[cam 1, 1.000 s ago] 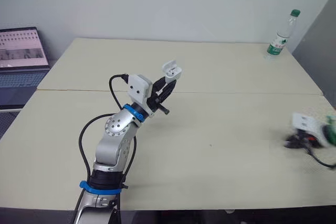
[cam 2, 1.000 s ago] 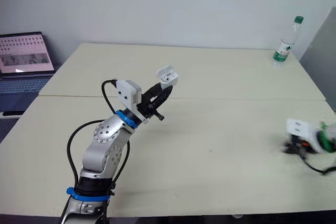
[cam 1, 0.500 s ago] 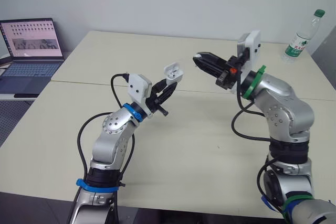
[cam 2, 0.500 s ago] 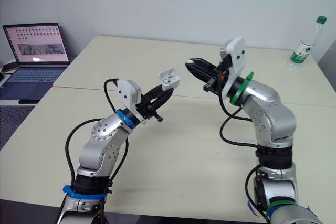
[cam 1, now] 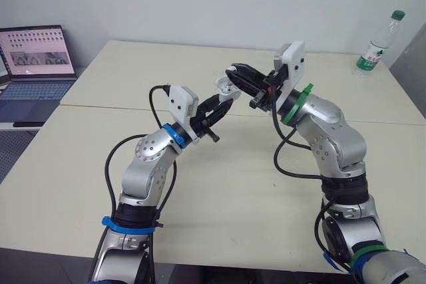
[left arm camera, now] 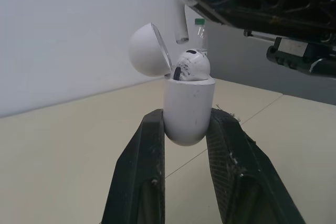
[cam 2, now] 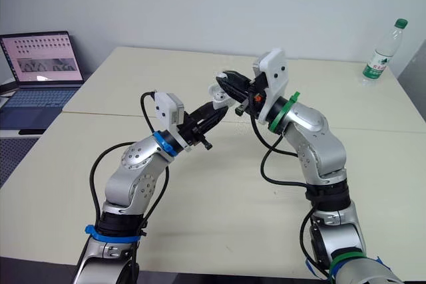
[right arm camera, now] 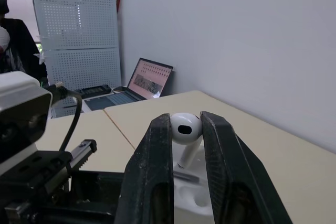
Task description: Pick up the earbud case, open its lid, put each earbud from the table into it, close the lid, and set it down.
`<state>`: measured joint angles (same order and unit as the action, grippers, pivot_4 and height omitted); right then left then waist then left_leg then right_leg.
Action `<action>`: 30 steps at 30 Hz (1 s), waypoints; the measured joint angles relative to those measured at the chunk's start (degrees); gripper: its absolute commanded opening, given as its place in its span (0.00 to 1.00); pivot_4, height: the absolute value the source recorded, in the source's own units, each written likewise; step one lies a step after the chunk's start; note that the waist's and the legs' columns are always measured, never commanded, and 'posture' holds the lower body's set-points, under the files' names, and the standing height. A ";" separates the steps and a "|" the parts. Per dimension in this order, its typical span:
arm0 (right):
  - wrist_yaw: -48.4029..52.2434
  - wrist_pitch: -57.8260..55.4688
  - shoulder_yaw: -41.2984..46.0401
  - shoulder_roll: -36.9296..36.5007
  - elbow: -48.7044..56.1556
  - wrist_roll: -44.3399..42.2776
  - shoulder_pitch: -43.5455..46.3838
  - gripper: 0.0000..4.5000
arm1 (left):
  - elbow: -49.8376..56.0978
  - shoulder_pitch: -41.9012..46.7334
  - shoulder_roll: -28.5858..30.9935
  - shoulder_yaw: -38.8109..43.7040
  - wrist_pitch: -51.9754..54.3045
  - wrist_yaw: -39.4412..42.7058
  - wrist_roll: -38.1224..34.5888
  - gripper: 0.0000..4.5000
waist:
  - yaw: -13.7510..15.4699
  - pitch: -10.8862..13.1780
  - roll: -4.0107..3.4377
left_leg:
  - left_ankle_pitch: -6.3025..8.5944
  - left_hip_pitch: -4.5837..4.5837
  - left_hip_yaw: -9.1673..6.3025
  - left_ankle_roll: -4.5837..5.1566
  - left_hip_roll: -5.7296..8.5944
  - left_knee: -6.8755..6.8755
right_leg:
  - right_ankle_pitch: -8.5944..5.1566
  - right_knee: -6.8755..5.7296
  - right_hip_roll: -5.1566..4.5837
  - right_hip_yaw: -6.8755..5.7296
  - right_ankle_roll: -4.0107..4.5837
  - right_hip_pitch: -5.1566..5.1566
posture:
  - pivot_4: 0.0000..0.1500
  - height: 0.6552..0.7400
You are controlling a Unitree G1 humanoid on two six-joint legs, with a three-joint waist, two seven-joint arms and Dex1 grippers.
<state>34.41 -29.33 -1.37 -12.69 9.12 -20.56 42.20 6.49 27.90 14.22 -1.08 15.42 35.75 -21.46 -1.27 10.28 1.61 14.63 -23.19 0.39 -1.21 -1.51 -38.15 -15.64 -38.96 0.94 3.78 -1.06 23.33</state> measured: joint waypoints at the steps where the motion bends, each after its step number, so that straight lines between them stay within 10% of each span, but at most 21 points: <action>1: 0.00 0.13 -0.02 -0.09 -0.20 0.21 -0.03 0.09 | 0.01 0.00 0.00 0.00 0.20 0.00 -0.09 0.17 | -0.19 0.00 0.00 | 0.00 0.00 0.00 0.00 0.00 0.00 | 0.00 -0.01 0.00 0.00 0.00 0.00 | 1.00 1.00; 21: 0.73 2.50 -2.07 -3.69 -0.69 2.23 -2.26 0.09 | 0.17 -0.03 -0.56 -0.77 0.19 -0.11 -0.14 0.17 | -0.44 0.00 0.00 | 0.00 0.01 0.03 0.00 0.00 0.00 | 0.00 0.00 0.00 0.03 -0.01 0.00 | 1.00 1.00; 26: 1.08 2.49 -1.95 -4.08 -0.77 2.23 -2.45 0.46 | 0.33 -0.10 -0.55 -0.71 0.08 -0.14 -0.14 0.17 | -0.43 0.00 0.00 | 0.00 0.01 0.02 0.00 0.01 0.00 | 0.00 0.00 0.00 0.03 -0.01 0.00 | 1.00 1.00; 30: 1.02 2.49 -1.42 -3.74 -1.34 1.42 -2.44 0.46 | 0.33 -0.10 -0.53 -0.68 0.01 -0.17 -0.14 0.17 | -0.44 0.00 0.00 | 0.00 0.01 0.03 0.00 0.00 0.00 | 0.00 0.00 0.01 0.03 -0.01 0.00 | 1.00 1.00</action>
<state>35.43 -26.84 -2.80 -16.43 7.78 -19.14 39.75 6.82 27.80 13.69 -1.76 15.42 35.58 -21.60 -1.71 10.28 1.61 14.62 -23.18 0.41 -1.21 -1.51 -38.15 -15.65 -38.96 0.95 3.81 -1.07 23.33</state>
